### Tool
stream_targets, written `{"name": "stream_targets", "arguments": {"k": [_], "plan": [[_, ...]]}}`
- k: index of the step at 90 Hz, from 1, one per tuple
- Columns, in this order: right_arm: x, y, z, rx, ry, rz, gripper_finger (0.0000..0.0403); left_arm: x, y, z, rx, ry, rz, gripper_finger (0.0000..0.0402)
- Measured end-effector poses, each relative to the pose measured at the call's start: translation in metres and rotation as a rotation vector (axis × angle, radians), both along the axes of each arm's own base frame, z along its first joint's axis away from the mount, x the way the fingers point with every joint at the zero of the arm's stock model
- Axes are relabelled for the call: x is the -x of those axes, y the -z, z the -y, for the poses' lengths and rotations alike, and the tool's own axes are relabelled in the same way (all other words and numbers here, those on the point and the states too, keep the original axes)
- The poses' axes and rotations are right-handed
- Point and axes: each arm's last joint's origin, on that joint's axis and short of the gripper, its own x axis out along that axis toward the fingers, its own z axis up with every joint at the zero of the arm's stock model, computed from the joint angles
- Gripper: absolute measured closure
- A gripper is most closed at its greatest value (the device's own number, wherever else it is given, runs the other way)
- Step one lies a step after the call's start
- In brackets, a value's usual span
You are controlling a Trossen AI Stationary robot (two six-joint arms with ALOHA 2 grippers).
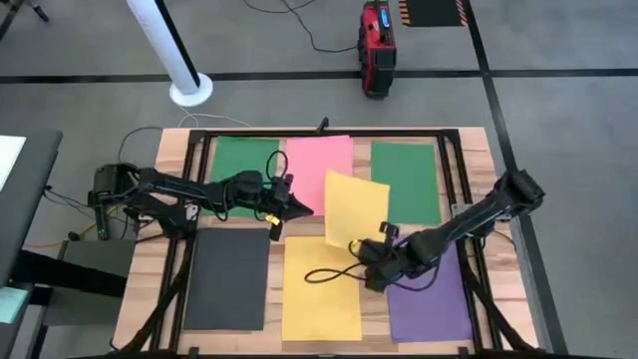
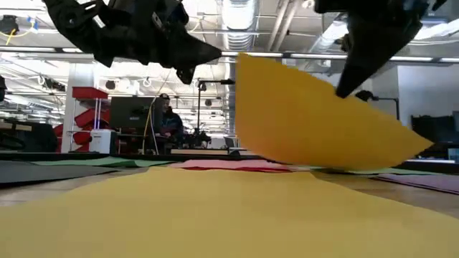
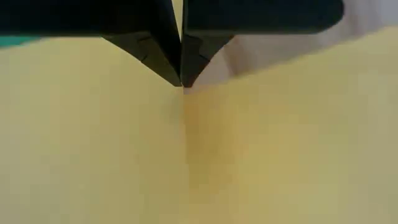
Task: Organize paper
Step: Stack the yellow paper on top of the yellow paper
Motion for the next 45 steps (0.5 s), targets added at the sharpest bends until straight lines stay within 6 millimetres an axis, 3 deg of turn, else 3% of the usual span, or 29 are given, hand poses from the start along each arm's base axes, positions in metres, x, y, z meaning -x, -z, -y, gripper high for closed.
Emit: {"name": "stream_targets", "arguments": {"k": [23,45], "plan": [[-0.032,0.015,-0.04,-0.102,-0.025,-0.017,0.0403,-0.001,0.0,0.007,0.005,0.026,0.001,0.0401],[-0.055,0.009,-0.077,-0.162,-0.043,0.005,0.0403,-0.001,0.001,0.011,-0.005,0.043,-0.006,0.0402]]}}
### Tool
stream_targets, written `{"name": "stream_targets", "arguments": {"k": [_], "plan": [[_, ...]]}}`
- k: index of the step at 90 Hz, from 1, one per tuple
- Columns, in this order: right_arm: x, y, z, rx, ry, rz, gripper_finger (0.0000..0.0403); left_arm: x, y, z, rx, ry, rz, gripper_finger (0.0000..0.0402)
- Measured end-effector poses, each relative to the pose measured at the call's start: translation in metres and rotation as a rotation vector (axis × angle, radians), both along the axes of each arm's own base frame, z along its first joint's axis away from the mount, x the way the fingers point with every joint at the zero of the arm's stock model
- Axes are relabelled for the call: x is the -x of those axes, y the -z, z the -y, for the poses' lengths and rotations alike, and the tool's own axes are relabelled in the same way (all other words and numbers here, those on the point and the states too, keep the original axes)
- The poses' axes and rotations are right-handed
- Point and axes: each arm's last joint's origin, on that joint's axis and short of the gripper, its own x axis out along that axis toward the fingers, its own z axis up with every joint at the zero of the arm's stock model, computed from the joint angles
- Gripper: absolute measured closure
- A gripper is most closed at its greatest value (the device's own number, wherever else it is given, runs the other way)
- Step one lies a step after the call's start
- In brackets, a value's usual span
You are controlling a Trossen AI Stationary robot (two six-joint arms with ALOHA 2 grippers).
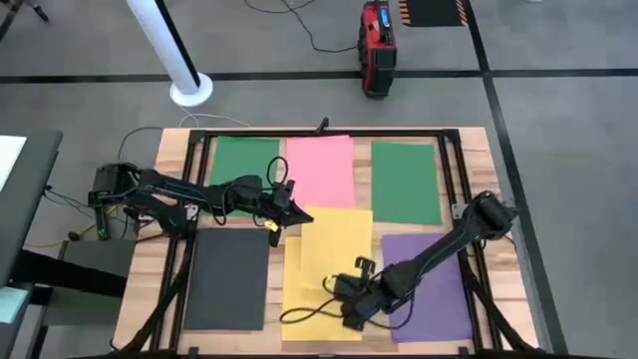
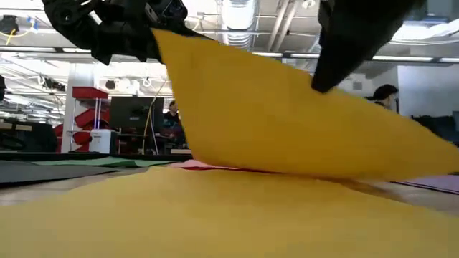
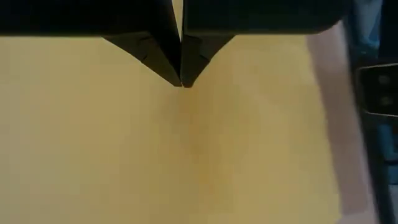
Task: Organize paper
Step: Stack the yellow paper on top of the yellow paper
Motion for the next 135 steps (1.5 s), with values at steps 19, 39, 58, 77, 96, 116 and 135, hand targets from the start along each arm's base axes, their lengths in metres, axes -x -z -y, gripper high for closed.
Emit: {"name": "stream_targets", "arguments": {"k": [19,39,58,77,96,116,135], "plan": [[-0.011,0.0,-0.023,-0.043,-0.03,0.006,0.0403,0.0,0.0,0.001,-0.001,0.005,-0.005,0.0402],[-0.014,-0.001,-0.037,-0.089,-0.023,0.033,0.0403,0.0,0.001,0.003,-0.002,0.011,-0.007,0.0401],[-0.012,-0.003,-0.045,-0.121,-0.028,0.062,0.0403,0.0,0.002,0.004,0.002,0.013,-0.024,0.0401],[-0.009,-0.004,-0.052,-0.157,-0.04,0.064,0.0403,0.0,0.003,0.009,0.005,0.031,-0.036,0.0402],[-0.01,-0.006,-0.055,-0.171,-0.063,0.097,0.0403,0.0,0.003,0.013,0.005,0.046,-0.038,0.0401],[-0.011,-0.006,-0.056,-0.19,-0.108,0.083,0.0387,0.0,0.003,0.014,0.013,0.046,-0.04,0.0401],[-0.011,-0.007,-0.056,-0.186,-0.139,0.087,0.0337,0.001,0.006,0.014,0.014,0.045,-0.064,0.0401]]}}
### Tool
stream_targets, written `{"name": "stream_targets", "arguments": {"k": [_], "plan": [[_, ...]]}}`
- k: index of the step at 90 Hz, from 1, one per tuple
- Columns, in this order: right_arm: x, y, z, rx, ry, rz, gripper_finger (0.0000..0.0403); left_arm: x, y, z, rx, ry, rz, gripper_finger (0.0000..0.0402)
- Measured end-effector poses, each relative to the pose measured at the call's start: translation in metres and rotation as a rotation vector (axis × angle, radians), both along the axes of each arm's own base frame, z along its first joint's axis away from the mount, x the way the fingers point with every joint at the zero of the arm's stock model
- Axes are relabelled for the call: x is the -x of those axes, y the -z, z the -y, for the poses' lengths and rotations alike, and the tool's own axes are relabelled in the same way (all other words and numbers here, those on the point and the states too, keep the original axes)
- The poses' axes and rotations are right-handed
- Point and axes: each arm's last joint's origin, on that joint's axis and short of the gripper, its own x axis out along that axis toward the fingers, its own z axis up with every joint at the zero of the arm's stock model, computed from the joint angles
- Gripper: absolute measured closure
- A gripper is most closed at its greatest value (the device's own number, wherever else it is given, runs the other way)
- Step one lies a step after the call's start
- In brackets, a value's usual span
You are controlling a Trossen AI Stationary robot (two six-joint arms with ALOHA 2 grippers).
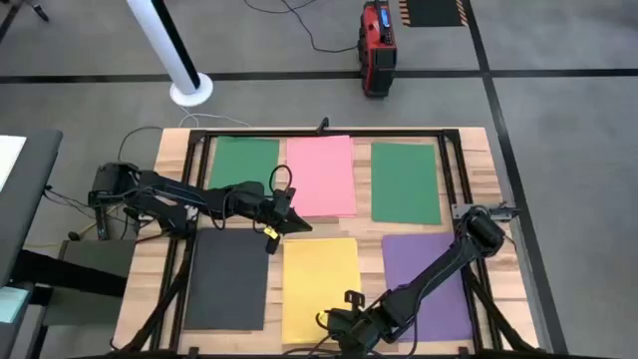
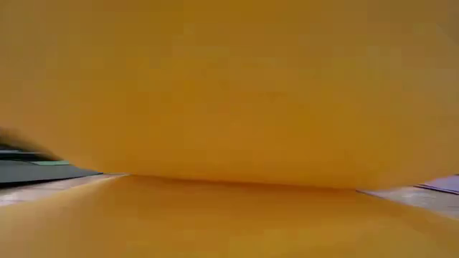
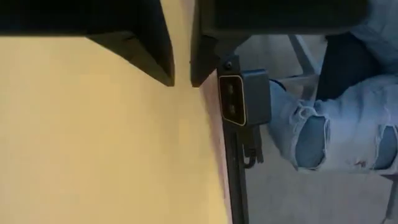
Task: Organize paper
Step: Stack the yellow paper on top of the yellow paper
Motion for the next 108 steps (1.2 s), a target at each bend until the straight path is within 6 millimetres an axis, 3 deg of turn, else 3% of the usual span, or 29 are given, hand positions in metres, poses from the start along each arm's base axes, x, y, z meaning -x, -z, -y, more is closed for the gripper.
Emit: {"name": "stream_targets", "arguments": {"k": [26,34,46,55,68,85,108], "plan": [[-0.003,0.0,0.004,0.003,0.008,-0.003,0.0312,0.0,0.0,0.005,0.004,0.016,-0.006,0.0401],[-0.003,0.0,0.005,0.025,-0.025,-0.001,0.033,0.0,0.001,0.007,0.004,0.025,-0.007,0.0401],[0.006,0.001,-0.004,0.079,-0.116,0.004,0.0389,0.0,0.0,0.011,0.021,0.037,-0.011,0.0402],[0.017,0.004,-0.009,0.113,-0.134,-0.05,0.0398,0.0,0.001,0.014,0.031,0.043,-0.014,0.0401],[0.041,0.02,-0.012,0.157,-0.085,-0.199,0.0402,0.001,0.001,0.015,0.039,0.047,-0.02,0.0402],[0.061,0.043,-0.019,0.091,-0.066,-0.3,0.0402,0.001,0.003,0.015,0.058,0.041,-0.051,0.0401],[0.062,0.064,-0.013,0.046,-0.026,-0.295,0.0403,0.002,0.005,0.015,0.059,0.025,-0.075,0.0401]]}}
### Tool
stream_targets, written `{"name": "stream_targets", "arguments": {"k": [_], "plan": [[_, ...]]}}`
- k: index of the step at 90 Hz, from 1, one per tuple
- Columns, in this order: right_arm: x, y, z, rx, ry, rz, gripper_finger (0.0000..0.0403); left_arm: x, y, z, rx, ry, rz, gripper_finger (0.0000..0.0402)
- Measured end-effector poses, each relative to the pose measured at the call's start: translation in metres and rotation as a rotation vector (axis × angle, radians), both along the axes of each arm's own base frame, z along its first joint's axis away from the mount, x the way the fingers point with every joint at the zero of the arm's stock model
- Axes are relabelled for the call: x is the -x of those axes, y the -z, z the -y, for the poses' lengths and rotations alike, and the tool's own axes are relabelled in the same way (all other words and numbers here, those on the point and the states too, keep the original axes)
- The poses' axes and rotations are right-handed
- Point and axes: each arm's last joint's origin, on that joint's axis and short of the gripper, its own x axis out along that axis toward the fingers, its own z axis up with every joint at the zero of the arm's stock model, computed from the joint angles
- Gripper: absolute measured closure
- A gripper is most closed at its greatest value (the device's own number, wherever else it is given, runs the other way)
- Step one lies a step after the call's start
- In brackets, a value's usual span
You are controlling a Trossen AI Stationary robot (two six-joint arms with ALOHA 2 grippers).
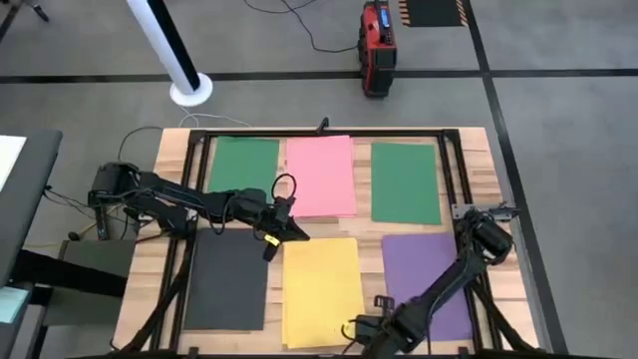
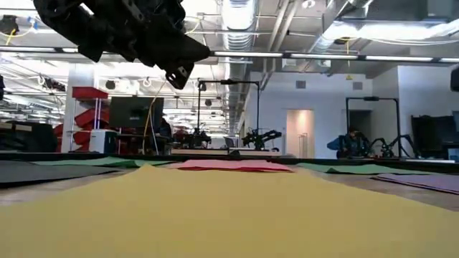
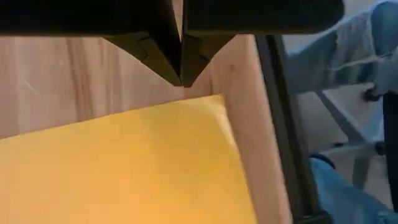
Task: Organize paper
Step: Stack the yellow paper on top of the yellow paper
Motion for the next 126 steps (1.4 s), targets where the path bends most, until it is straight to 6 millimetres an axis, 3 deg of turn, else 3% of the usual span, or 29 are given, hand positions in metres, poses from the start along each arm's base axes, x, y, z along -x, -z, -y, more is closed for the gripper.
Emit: {"name": "stream_targets", "arguments": {"k": [21,126], "plan": [[-0.001,0.012,0.009,-0.033,0.021,-0.002,0.0403,0.0,0.0,0.0,0.0,0.0,-0.002,0.0402],[-0.023,0.013,0.024,-0.011,-0.039,0.087,0.0403,0.001,0.002,0.0,-0.015,-0.014,-0.021,0.0401]]}}
